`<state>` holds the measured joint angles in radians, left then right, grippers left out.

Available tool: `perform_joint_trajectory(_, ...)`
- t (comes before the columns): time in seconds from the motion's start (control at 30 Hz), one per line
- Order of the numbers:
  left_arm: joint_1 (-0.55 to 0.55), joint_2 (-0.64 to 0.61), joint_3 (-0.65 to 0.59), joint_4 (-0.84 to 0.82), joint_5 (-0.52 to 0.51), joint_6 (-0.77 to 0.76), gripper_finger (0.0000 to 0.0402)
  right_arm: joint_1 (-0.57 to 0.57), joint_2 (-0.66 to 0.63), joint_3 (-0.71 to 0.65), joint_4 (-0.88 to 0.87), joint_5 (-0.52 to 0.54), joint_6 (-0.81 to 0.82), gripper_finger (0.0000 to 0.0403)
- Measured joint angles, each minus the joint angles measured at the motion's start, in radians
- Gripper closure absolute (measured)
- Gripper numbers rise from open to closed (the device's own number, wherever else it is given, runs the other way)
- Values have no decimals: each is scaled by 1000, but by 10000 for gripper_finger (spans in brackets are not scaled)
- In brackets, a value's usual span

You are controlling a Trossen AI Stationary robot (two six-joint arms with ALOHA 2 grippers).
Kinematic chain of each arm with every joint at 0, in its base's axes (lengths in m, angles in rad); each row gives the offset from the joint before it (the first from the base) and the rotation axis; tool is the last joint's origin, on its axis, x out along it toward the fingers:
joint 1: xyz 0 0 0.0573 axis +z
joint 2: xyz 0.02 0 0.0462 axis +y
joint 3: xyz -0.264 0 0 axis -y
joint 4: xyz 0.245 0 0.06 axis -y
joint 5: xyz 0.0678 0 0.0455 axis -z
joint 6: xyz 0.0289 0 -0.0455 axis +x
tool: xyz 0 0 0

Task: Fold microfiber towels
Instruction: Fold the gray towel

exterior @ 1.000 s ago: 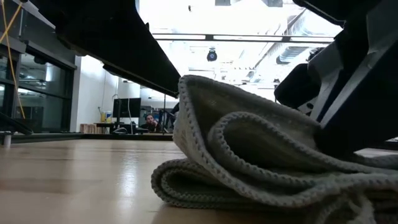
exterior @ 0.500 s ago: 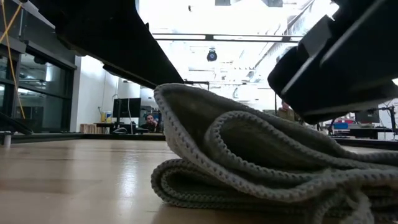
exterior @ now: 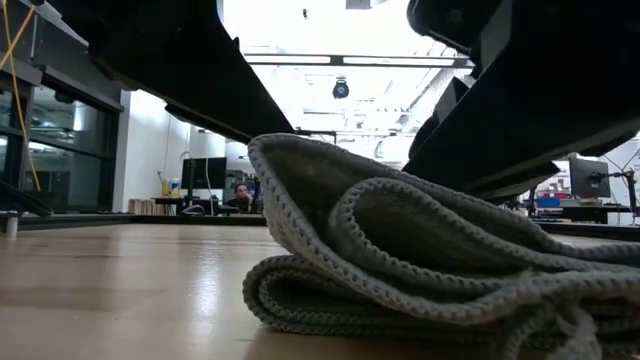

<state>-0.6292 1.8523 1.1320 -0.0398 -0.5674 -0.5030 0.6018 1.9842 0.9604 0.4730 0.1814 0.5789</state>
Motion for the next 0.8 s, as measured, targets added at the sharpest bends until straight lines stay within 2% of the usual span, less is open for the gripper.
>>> perform_joint_trajectory(0.07, 0, 0, 0, -1, 0, 0, 249, -11, 0, 0, -2, -35, 0, 385)
perform_joint_trajectory(0.13, 0, 0, 0, -1, 1, 0, 249, -19, 0, 0, -2, -59, 1, 396)
perform_joint_trajectory(0.5, 0, 0, 0, -1, 3, 0, 249, -50, 30, 0, 15, -150, 36, 400)
perform_joint_trajectory(0.67, 0, 0, 0, -2, 3, -2, 249, -65, 83, 2, 119, -212, 55, 400)
perform_joint_trajectory(0.8, 0, 0, 0, -12, 3, -7, 249, -66, 67, -2, 146, -218, 38, 400)
